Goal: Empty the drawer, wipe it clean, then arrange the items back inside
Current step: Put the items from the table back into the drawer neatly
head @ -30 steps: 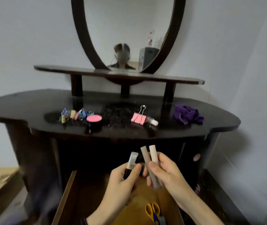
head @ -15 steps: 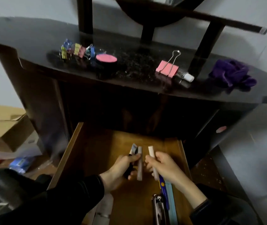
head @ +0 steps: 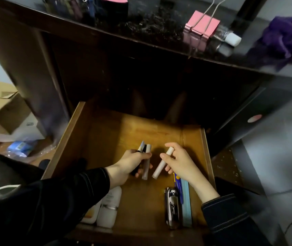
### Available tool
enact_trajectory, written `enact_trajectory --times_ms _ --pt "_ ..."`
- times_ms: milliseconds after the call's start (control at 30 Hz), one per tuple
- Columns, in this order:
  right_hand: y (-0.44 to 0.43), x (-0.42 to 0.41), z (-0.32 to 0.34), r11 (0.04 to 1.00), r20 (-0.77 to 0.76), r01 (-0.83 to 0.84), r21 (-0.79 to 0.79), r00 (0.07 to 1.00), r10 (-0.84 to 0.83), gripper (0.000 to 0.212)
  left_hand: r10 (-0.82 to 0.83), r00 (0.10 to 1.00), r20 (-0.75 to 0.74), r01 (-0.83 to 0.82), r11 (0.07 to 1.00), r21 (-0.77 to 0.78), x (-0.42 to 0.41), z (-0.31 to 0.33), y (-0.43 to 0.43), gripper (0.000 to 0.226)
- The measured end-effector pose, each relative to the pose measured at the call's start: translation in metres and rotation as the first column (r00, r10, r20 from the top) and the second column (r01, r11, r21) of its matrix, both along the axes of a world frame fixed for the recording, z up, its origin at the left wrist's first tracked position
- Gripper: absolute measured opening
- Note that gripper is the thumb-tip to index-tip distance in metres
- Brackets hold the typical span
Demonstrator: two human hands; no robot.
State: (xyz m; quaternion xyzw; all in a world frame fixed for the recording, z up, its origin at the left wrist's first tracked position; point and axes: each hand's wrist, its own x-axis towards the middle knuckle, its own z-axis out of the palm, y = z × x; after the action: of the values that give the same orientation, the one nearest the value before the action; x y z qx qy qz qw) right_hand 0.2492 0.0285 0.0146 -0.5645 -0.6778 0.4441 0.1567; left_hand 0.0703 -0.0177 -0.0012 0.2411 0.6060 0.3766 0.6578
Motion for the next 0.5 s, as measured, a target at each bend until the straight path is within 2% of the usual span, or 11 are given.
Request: enact_trajectory --times_ms 267,500 --pt "-0.001 0.003 -0.016 0.990 0.150 -0.130 -0.046 0.979 0.136 0.044 0.009 1.000 -0.010 -0.009 1.000 0.007 -0.002 0.005 0.001 0.029" --pt "-0.007 0.001 -0.030 0.953 0.412 -0.299 -0.042 0.864 0.290 0.032 0.019 1.000 -0.005 -0.019 1.000 0.006 -0.002 0.005 0.002 0.026"
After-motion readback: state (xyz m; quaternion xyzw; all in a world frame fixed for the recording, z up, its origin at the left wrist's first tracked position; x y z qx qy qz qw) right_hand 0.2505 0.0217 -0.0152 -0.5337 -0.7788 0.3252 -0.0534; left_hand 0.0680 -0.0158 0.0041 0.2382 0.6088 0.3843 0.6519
